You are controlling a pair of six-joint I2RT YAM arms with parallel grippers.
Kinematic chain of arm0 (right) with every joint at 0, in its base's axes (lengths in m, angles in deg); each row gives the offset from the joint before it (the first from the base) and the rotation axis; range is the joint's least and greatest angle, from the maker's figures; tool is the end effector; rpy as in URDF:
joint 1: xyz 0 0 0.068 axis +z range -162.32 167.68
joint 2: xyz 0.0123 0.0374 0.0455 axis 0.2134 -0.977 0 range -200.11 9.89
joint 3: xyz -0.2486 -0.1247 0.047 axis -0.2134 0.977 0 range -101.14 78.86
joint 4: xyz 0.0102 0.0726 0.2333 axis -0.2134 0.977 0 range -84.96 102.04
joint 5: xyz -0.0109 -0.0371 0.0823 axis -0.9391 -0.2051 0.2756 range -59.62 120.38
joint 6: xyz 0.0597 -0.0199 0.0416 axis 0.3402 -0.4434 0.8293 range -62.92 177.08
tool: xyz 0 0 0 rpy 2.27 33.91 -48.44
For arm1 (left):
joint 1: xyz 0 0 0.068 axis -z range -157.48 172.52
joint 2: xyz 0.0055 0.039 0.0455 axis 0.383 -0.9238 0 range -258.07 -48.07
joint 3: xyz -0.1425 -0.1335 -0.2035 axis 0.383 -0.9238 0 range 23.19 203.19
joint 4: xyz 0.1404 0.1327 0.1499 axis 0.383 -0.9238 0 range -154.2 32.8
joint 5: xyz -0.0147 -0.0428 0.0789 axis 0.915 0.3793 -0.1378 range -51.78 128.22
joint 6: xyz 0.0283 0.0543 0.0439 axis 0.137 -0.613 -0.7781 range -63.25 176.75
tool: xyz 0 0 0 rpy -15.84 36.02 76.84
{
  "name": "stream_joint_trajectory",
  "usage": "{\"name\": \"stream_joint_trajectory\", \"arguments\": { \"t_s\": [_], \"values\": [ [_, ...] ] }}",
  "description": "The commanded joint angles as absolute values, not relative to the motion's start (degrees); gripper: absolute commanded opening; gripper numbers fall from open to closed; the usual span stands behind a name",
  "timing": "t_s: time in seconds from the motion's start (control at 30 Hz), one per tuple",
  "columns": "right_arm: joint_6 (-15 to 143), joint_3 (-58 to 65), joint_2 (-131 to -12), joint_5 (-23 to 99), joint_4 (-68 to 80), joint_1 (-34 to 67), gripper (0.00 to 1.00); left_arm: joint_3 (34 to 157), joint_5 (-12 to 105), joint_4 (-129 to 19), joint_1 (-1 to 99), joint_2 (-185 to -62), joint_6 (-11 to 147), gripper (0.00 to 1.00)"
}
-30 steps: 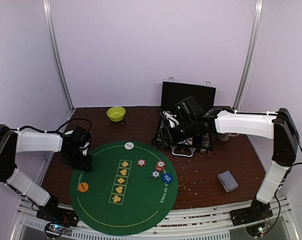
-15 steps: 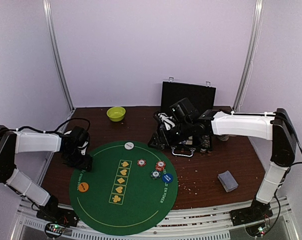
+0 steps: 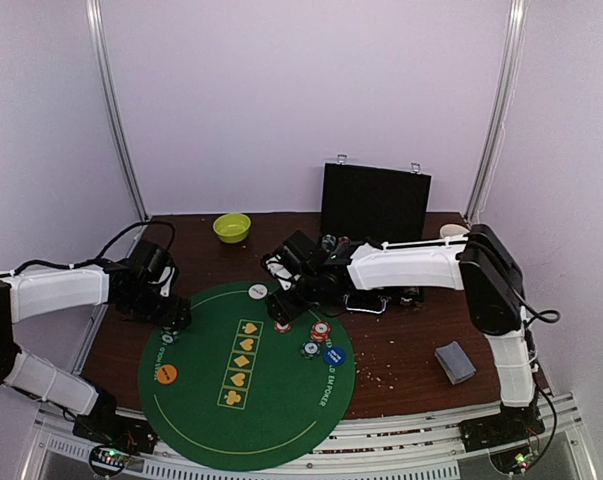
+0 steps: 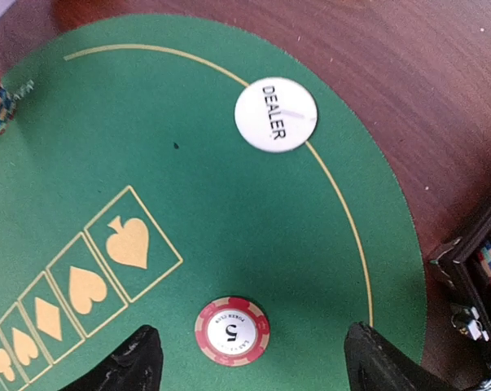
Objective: Distribute texas hold em gaming equipment
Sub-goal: Place the poker chips pile at the big blind area, then pick up the poker chip from the big blind area.
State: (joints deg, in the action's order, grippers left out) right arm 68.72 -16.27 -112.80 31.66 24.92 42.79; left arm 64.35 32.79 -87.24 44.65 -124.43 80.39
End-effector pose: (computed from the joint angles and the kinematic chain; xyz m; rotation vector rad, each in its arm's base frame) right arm 0.2790 0.4025 0.1905 -0.9272 2.2967 0.5536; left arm 0.2182 -0.0822 0.1730 -0.0637 2.7045 -0.1127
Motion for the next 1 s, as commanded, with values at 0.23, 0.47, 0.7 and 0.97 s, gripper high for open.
{"name": "stream_joint_trajectory", "arguments": {
  "t_s": [0.23, 0.47, 0.7, 0.97],
  "values": [
    [65.44, -23.54, -121.9, 28.83, 37.22, 45.28, 0.72, 62.79, 32.4, -89.21, 44.68, -117.05, 87.28, 0.86],
    [65.04, -23.24, -122.76, 28.85, 37.56, 45.63, 0.65, 59.67, 32.92, -86.86, 44.73, -115.1, 89.28, 0.83],
    [62.27, -30.17, -127.95, 28.61, 38.85, 45.64, 0.6, 59.52, 34.04, -85.93, 44.71, -116.0, 88.37, 0.83],
    [63.26, -26.64, -126.03, 29.15, 41.11, 45.71, 0.52, 59.51, 34.48, -86.11, 44.75, -115.08, 88.17, 0.83]
  ]
}}
